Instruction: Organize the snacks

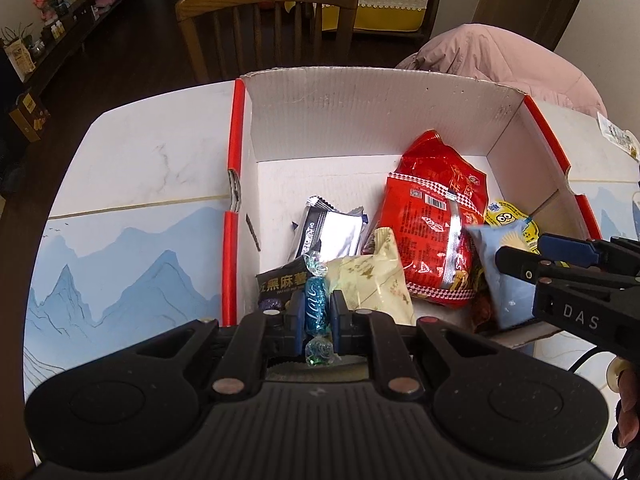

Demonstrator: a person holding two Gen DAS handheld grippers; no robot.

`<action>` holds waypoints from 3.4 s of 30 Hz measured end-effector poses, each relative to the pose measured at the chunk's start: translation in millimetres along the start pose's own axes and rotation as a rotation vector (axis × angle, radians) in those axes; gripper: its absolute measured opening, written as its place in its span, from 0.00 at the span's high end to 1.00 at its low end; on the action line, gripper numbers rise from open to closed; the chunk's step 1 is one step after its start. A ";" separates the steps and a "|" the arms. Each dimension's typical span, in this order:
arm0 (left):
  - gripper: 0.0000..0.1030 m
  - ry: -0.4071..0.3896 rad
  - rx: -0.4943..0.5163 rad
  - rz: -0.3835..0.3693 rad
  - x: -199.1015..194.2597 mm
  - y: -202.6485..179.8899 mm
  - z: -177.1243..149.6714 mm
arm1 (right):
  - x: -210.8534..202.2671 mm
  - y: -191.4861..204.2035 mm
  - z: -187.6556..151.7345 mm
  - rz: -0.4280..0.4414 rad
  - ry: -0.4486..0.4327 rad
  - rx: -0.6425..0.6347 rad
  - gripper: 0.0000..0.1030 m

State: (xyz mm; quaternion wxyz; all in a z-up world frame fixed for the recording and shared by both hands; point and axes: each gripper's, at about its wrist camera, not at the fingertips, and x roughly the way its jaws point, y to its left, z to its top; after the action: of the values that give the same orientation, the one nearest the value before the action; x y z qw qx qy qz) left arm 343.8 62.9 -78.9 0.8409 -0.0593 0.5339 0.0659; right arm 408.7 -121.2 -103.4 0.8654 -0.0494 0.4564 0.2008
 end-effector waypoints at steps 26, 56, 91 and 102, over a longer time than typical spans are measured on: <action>0.52 -0.154 -0.017 -0.056 -82.1 0.9 -45.8 | -115.8 11.1 -21.8 0.106 -0.197 0.004 0.13; 0.03 -0.359 -0.016 -0.115 -172.5 -2.7 -111.0 | -194.2 12.6 -74.4 0.148 -0.332 0.070 0.00; 0.03 -0.382 -0.019 -0.107 -181.3 -1.1 -118.2 | -204.2 26.4 -87.9 0.131 -0.351 0.037 0.00; 0.03 -0.379 -0.016 -0.116 -184.5 -0.9 -120.2 | -202.4 26.9 -89.8 0.130 -0.346 0.045 0.00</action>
State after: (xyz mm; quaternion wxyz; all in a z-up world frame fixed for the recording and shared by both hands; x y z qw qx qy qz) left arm 159.2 32.8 37.4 0.9282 -0.0834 0.3612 0.0317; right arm 227.2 -182.0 11.2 0.9171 0.0350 0.3072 0.2515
